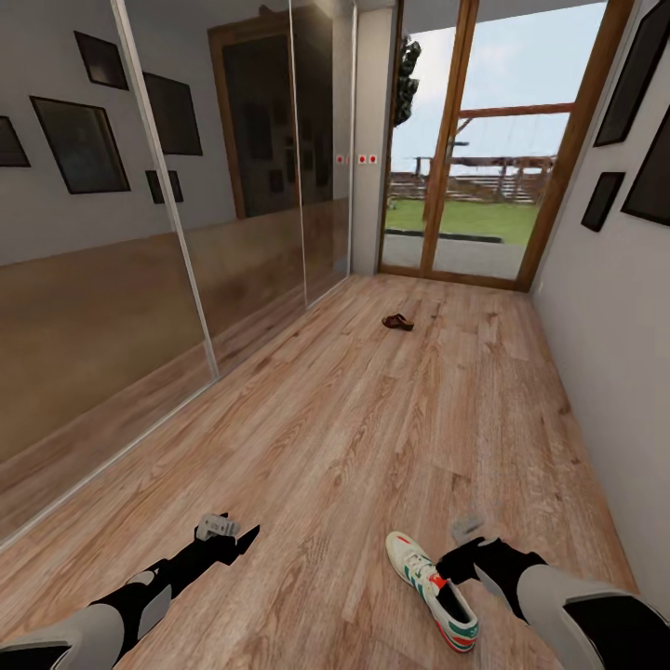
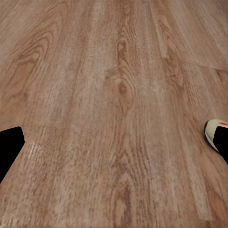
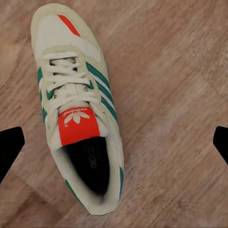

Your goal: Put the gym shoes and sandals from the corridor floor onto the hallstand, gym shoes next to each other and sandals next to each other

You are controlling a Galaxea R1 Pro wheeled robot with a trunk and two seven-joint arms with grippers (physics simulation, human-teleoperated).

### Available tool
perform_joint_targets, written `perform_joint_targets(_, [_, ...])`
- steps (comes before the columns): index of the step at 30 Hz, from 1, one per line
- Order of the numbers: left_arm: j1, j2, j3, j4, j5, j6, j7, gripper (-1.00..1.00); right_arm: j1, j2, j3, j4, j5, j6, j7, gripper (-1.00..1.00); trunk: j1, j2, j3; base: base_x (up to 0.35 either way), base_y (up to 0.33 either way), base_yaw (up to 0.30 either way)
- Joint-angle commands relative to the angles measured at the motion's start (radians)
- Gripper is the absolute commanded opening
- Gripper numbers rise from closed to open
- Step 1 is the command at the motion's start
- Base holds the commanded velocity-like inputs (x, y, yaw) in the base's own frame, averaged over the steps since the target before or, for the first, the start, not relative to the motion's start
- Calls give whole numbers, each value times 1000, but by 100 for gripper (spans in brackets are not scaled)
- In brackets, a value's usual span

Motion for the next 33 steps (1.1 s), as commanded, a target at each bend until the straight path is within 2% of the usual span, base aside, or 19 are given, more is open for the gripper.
perform_joint_targets(1, [-1, 0, 3, 1, 5, 1, -7, 100, 2, 8, 8, 5, 2, 0, 4, 100, 0, 0, -1, 0, 0, 0])
perform_joint_targets(13, [-1, 0, 4, -1, 5, 2, -7, 100, 8, 20, 7, 16, 7, -3, 3, 100, 0, 0, -1, 0, 0, 0])
perform_joint_targets(25, [-1, -1, 12, -1, 5, 3, -7, 100, 15, 2, 8, 16, 9, -9, 4, 100, 5, -3, -47, 0, 0, 0])
perform_joint_targets(29, [-1, -1, 16, -1, 5, 3, -7, 100, 19, -1, 12, 16, 47, -9, 3, 100, 6, -4, -55, 0, 0, 0])
perform_joint_targets(30, [-1, -1, 17, -1, 6, 3, -7, 100, 22, -1, 13, 16, 85, -10, 4, 100, 6, -4, -55, 0, 0, 0])
perform_joint_targets(33, [-1, -1, 17, -1, 6, 3, -7, 100, 25, -1, 14, 16, 114, -16, 3, 100, 7, -4, -59, 0, 0, 0])
